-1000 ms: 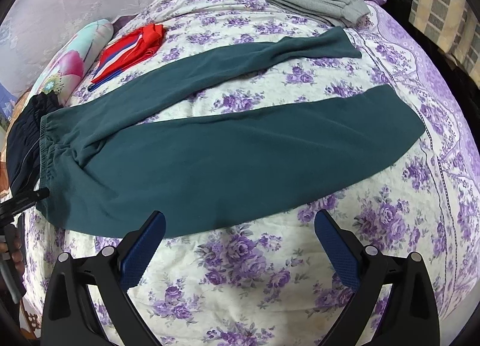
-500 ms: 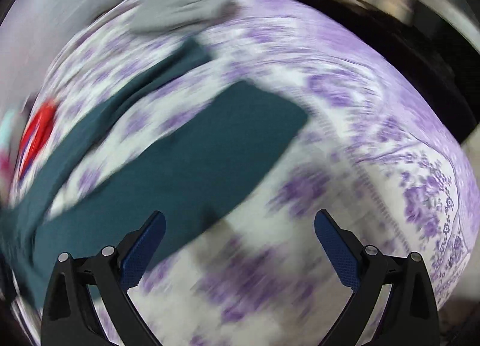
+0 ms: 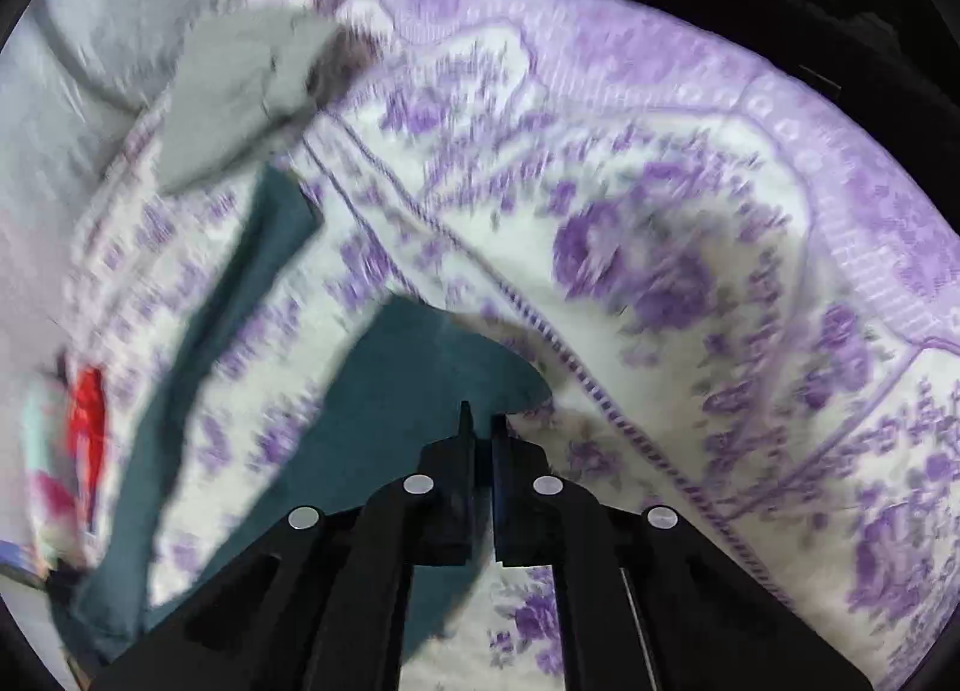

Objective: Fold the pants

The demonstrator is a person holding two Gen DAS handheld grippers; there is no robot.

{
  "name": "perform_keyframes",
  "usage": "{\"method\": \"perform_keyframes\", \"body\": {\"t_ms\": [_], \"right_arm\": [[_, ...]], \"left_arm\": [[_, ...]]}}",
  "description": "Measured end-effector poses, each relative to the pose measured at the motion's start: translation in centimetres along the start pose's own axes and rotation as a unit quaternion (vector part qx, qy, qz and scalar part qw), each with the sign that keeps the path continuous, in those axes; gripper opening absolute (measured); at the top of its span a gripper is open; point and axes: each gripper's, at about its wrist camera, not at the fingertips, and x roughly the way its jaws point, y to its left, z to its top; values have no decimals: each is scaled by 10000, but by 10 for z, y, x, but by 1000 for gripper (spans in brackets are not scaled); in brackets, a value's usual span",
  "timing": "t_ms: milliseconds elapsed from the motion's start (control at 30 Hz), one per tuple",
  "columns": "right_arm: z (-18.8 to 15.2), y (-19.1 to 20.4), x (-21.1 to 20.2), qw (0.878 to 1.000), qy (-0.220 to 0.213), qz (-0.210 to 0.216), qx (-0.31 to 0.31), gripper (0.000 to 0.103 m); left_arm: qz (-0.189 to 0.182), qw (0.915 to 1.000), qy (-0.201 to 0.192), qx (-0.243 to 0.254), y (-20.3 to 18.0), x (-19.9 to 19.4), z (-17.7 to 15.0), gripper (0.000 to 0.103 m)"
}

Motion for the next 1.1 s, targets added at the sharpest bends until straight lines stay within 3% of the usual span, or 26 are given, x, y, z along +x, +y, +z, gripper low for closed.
{"method": "perform_keyframes", "body": {"t_ms": [133, 233, 333, 367, 400, 433, 500, 533, 600, 700, 767, 833, 867, 933, 1100], "right_arm": [[4, -18, -47, 9994, -251, 233, -37, 4], [-3, -40, -73, 9995, -238, 126, -175, 4], [-15, -66, -71, 9984, -121, -421, -351, 7], [-18, -74, -63, 9971, -39, -660, -374, 16], [-21, -81, -56, 9944, 41, -991, -358, 40], [-24, -88, -52, 9866, 42, -1594, -350, 56], [-26, -87, -60, 9764, -290, -2090, -462, 59], [-26, -84, -63, 9757, -388, -2093, -527, 60], [-21, -70, -71, 9788, -639, -1822, -682, 62], [-9, -41, -71, 9824, -820, -1345, -1000, 65], [4, -11, -60, 9858, -805, -848, -1204, 65], [17, 18, -42, 9895, -646, -345, -1247, 65], [22, 31, -32, 9901, -561, -124, -1279, 64], [36, 58, -7, 9906, -387, 128, -1309, 52], [68, 98, 59, 9931, 7, 540, -1039, 49]], "left_arm": [[10, 9999, -99, -16, 9, -23, -1, 0], [-116, 9998, -139, 10, 13, -41, -7, 0], [-173, 9998, -38, 113, 15, -44, -19, 0], [-181, 9998, 8, 120, 15, -42, -23, 0], [-94, 9998, 56, 160, 16, -39, -26, 0], [68, 9996, 103, 235, 16, -36, -30, 0], [298, 9990, 122, 312, 18, -36, -36, 0], [558, 9977, 125, 352, 19, -36, -38, 0], [836, 9957, 214, 324, 26, -39, -39, 0], [684, 9972, 43, 304, 25, -54, -35, 5], [583, 9969, -191, 482, 12, -63, -32, 18], [272, 9970, -408, 603, -10, -70, -31, 45], [152, 9967, -473, 646, -19, -70, -29, 48], [-113, 9952, -549, 805, -50, -65, -26, 52], [-623, 9944, -235, 826, -100, -32, -26, 53]]}}
